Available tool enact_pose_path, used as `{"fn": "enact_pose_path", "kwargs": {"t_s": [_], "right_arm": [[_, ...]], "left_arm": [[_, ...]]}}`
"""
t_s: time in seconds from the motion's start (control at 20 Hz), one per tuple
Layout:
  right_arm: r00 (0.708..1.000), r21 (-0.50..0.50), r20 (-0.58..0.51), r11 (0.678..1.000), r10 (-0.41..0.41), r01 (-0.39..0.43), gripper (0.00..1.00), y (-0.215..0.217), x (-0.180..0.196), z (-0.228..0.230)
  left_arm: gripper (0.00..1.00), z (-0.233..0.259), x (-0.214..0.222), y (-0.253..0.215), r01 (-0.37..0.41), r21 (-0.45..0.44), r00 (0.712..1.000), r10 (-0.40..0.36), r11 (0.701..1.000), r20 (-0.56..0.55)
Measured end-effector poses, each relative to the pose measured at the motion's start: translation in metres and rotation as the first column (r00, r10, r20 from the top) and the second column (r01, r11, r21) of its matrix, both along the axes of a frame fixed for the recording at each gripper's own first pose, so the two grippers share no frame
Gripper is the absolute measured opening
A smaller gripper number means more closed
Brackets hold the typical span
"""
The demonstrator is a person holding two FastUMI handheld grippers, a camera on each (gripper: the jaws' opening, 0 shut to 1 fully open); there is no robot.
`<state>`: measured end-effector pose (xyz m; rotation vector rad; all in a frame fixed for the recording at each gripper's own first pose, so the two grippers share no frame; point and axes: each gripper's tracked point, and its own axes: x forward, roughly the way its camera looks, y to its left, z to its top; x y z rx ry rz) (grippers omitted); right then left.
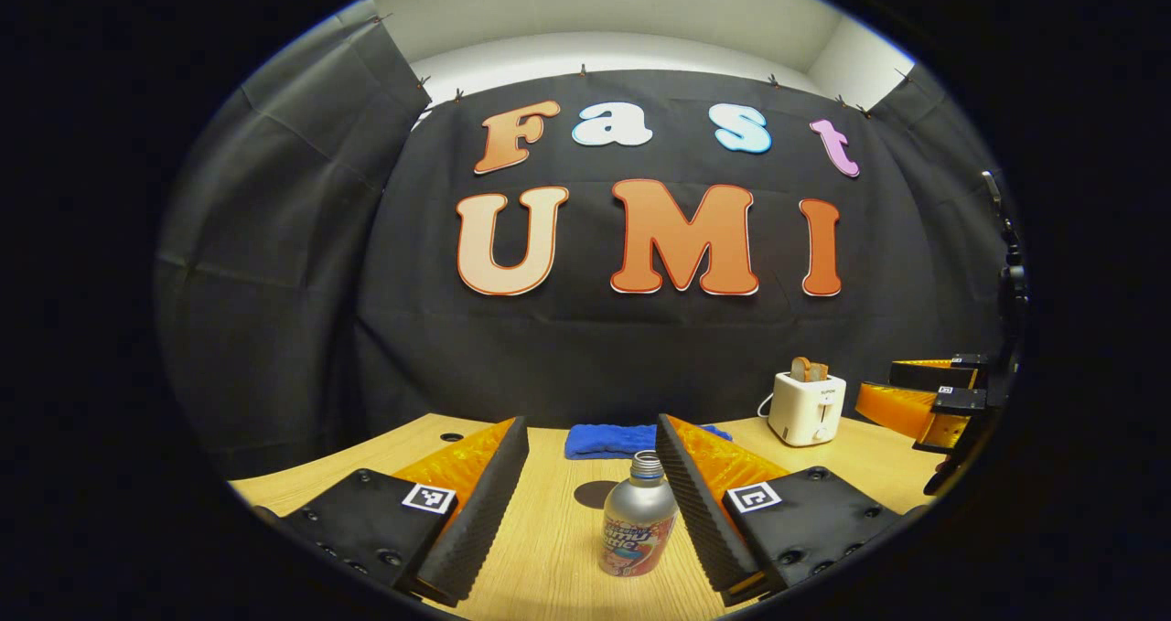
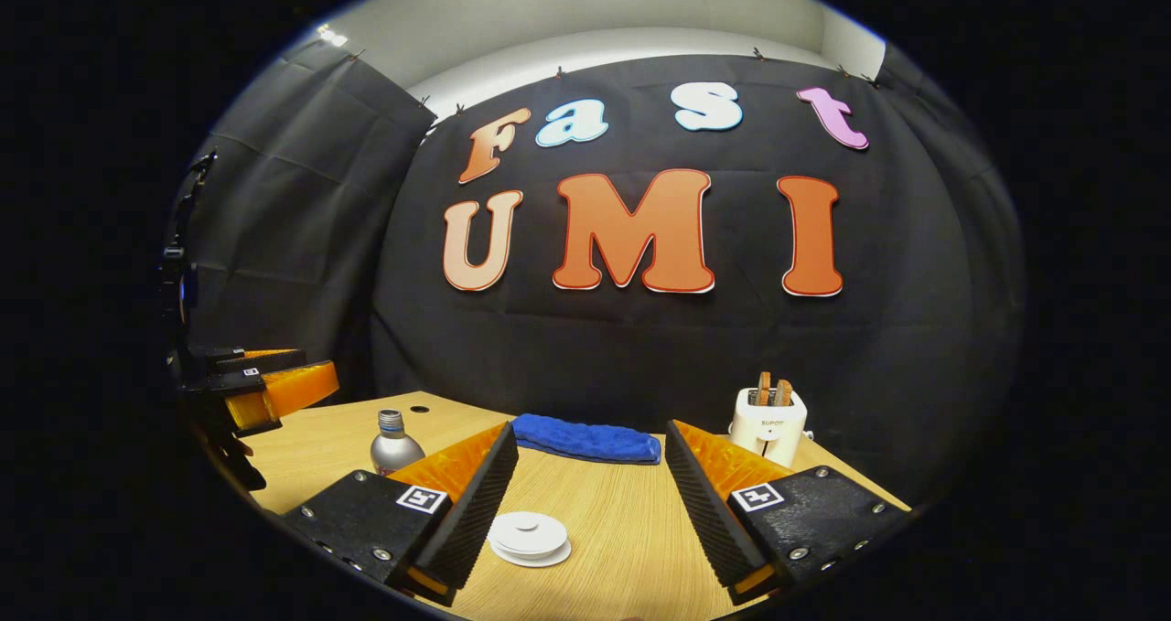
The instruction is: Open the teacup lid with one hand, grasp the water bottle and pour water into the teacup with the other hand; after pouring, place the water bottle on the coaster and then close the teacup lid.
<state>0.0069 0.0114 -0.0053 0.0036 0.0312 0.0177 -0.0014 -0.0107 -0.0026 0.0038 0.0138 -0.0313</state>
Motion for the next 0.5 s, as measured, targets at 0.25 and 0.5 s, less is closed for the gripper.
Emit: {"fn": "enact_pose_path", "kwargs": {"t_s": [0.25, 0.5], "right_arm": [[0.999, -0.020, -0.031, 1.000, 0.017, -0.018, 0.97, 0.009, 0.006, -0.017], [0.995, -0.038, -0.081, 0.997, 0.063, -0.066, 0.95, 0.029, 0.013, -0.038]], "left_arm": [[0.92, -0.004, 0.000, -0.004, 0.010, -0.008, 1.000, -0.010, 1.000, -0.005], [0.89, -0.017, -0.002, -0.003, 0.007, 0.009, 0.999, -0.007, 1.000, -0.035]]}}
